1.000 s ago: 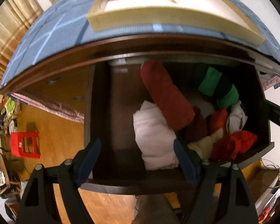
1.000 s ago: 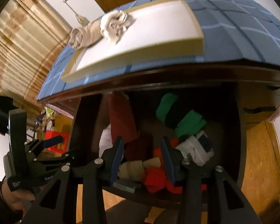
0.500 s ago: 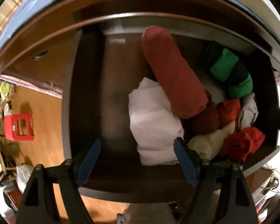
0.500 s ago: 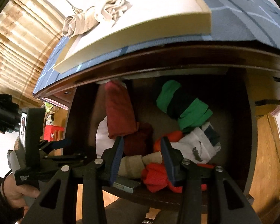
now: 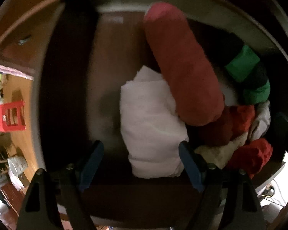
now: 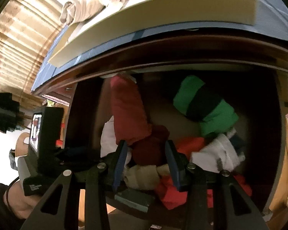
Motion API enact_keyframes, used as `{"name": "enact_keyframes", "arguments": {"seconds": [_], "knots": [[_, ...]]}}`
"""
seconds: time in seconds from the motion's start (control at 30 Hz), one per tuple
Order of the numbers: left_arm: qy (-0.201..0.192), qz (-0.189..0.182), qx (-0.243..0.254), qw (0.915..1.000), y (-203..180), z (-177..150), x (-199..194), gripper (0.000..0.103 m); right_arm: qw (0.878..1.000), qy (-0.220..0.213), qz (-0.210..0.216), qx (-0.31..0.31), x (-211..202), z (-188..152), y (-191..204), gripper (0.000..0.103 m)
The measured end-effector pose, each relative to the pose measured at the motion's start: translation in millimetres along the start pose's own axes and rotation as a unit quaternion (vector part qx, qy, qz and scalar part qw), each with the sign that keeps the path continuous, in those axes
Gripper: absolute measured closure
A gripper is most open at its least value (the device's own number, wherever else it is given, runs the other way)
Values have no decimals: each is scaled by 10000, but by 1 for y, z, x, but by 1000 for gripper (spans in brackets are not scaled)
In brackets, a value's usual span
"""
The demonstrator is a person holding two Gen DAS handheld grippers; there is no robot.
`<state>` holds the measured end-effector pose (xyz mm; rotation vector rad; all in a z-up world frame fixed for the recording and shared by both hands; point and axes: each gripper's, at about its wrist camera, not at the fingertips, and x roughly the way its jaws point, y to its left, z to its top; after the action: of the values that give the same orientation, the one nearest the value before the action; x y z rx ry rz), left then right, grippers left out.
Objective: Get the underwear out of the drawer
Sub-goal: 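Grasp pale pink underwear with left tool while right tool grasps red rolled garment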
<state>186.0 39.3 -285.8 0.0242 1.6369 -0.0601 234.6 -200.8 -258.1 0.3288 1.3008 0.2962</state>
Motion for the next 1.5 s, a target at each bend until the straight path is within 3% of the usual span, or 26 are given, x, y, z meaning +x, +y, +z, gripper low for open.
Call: {"name": "enact_keyframes", "arguments": {"seconds": [0.13, 0.4, 0.53, 0.6, 0.63, 0.67, 0.73, 0.87, 1.13, 1.3, 1.37, 1.5], "knots": [[171, 15, -171, 9997, 3, 7, 12, 22, 10000, 71, 2, -32, 6, 2, 3, 59], [245, 154, -52, 9996, -3, 16, 23, 22, 9998, 189, -9, 63, 21, 9, 1, 59], [298, 32, -158, 9994, 0, 21, 29, 20, 9996, 240, 52, 133, 33, 15, 3, 59], [331, -122, -175, 9992, 2, 24, 30, 27, 9992, 348, 55, 172, 42, 17, 3, 59], [337, -203, -160, 9991, 2, 25, 29, 35, 9990, 396, 49, 189, 46, 18, 3, 59], [295, -271, -114, 9991, 2, 26, 26, 52, 9988, 444, 54, 207, 50, 18, 4, 59], [252, -370, -32, 9990, 0, 28, 21, 68, 9986, 476, 75, 199, 53, 19, 5, 59], [244, -335, 7, 9991, 6, 30, 18, 80, 9985, 539, 64, -23, 60, 23, 17, 59], [114, -140, 95, 9998, 23, 28, -2, 85, 9980, 612, 42, -129, 78, 33, 32, 59], [-36, -101, -13, 9999, 31, 28, -19, 85, 9964, 776, -206, -278, 98, 38, 45, 59], [-84, -40, -20, 10000, 1, 27, -2, 85, 9953, 740, -388, -490, 104, 36, 56, 57], [-117, 50, -68, 9999, -10, 18, -7, 85, 9917, 821, -545, -831, 114, 30, 73, 56]]}}
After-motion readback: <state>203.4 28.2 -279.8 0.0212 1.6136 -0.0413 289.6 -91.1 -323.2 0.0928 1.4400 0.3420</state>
